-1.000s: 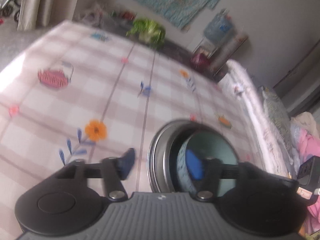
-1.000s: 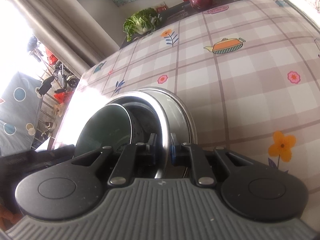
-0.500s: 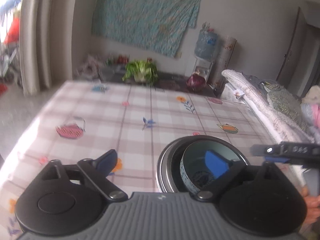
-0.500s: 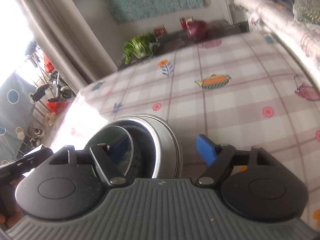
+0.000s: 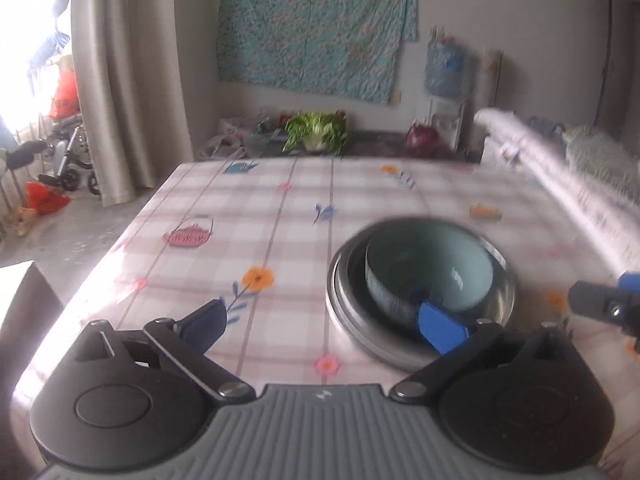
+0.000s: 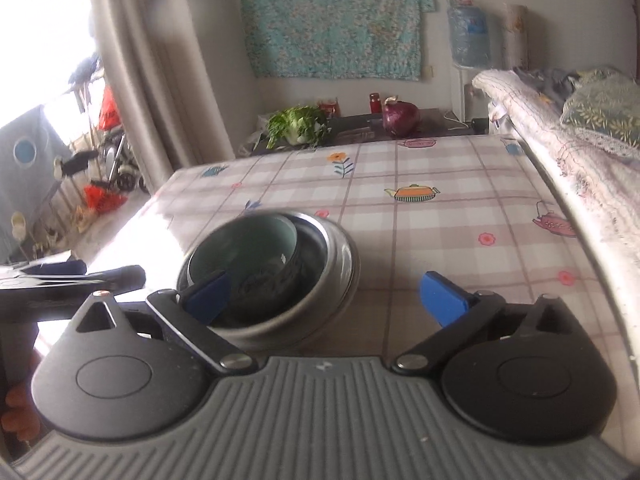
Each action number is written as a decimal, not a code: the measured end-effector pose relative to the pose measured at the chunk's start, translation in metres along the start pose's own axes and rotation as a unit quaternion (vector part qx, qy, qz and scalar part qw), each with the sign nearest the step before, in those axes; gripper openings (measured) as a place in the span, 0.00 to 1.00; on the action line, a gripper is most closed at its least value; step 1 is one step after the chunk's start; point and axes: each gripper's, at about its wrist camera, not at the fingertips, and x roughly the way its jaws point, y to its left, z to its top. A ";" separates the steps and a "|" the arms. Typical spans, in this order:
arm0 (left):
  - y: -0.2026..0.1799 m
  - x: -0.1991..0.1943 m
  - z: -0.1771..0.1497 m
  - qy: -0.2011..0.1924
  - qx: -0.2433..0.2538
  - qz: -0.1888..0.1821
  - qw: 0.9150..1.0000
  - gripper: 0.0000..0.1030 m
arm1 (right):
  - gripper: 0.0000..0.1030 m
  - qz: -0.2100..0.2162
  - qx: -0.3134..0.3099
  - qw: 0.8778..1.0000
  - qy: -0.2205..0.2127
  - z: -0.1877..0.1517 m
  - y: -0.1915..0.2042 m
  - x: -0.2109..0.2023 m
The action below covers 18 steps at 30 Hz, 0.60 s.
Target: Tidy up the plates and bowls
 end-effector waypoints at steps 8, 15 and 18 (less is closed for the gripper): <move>-0.009 0.002 -0.024 0.048 0.017 0.004 0.999 1.00 | 0.99 -0.038 -0.023 0.999 0.023 -0.018 0.021 -0.008; 0.003 0.009 -0.032 0.095 -0.013 0.006 0.995 1.00 | 0.99 -0.073 -0.026 0.996 0.044 -0.026 0.030 0.001; 0.005 0.009 -0.028 0.099 -0.012 0.009 0.995 1.00 | 0.99 -0.077 -0.020 0.995 0.064 -0.027 0.032 0.009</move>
